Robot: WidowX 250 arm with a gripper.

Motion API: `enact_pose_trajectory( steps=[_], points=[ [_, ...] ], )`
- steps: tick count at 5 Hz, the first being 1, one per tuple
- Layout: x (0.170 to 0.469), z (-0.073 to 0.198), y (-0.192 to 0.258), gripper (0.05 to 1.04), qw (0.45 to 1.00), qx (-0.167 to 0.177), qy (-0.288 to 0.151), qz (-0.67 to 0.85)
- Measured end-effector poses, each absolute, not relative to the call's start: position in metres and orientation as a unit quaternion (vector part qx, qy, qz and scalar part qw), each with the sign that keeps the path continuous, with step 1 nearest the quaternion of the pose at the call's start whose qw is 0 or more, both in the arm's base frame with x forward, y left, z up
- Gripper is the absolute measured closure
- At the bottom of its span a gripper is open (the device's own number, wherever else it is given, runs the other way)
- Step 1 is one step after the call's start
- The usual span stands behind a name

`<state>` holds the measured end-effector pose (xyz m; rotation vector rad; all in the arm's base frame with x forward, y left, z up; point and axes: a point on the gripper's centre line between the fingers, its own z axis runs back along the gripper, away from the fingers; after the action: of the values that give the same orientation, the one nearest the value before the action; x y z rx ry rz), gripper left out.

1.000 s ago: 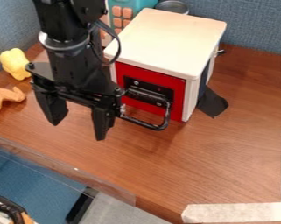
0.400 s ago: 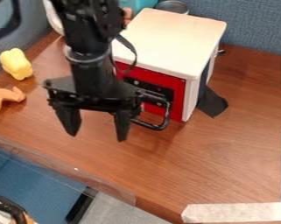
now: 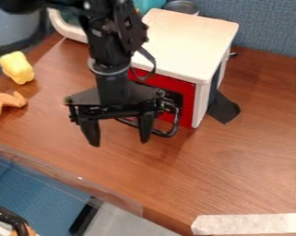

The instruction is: Opened the drawer

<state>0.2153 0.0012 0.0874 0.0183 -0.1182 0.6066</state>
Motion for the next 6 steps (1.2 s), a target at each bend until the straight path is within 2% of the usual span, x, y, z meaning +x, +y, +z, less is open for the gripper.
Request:
enact_pose_trajectory(
  steps=[1, 4, 6],
  points=[
    [0.225, 0.088, 0.007, 0.085, 0.932, -0.008, -0.085, 0.352],
    [0.245, 0.068, 0.012, 0.085, 0.866, -0.013, -0.103, 0.489],
    [0.264, 0.058, 0.009, 0.085, 0.84, -0.032, -0.104, 0.531]
  ],
)
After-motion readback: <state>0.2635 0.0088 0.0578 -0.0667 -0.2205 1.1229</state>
